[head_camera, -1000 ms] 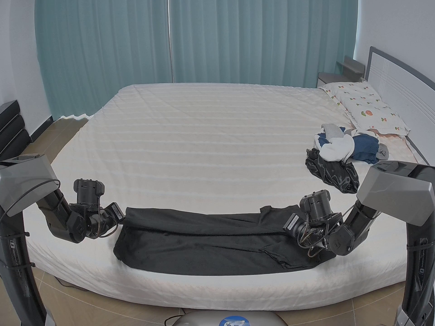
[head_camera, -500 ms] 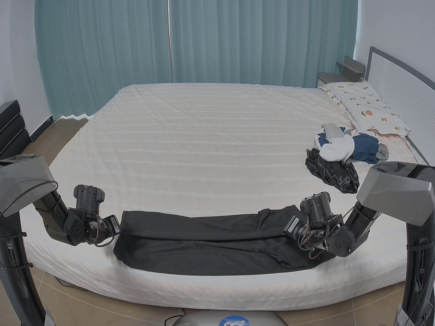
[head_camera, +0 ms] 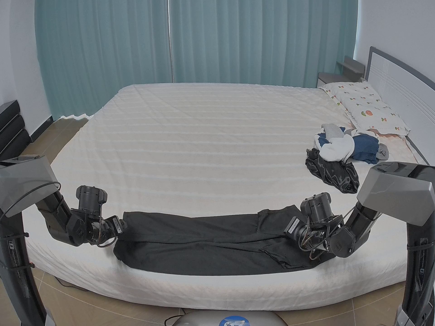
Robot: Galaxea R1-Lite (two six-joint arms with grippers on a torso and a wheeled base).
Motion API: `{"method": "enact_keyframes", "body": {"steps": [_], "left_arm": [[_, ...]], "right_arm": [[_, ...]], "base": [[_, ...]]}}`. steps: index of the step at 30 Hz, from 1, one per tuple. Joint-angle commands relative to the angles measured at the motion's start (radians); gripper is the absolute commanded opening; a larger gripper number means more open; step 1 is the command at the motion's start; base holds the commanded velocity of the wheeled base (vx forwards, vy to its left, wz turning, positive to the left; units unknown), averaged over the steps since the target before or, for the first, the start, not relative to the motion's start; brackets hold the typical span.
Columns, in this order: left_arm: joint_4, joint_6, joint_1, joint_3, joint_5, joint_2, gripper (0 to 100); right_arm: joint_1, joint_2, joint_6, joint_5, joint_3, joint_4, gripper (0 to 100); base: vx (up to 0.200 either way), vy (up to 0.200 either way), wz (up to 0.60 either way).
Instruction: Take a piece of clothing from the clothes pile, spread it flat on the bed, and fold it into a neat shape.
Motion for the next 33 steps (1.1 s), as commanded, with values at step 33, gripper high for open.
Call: {"method": "enact_keyframes", "body": {"steps": [33], "left_arm": [[0.118, -0.148, 0.094, -0.337, -0.285, 0.139, 100]], "right_arm": [[-0.353, 0.016, -0.256, 0.353, -0.082, 0.013, 100]], "base": [[0.0, 0.0, 0.0]]}}
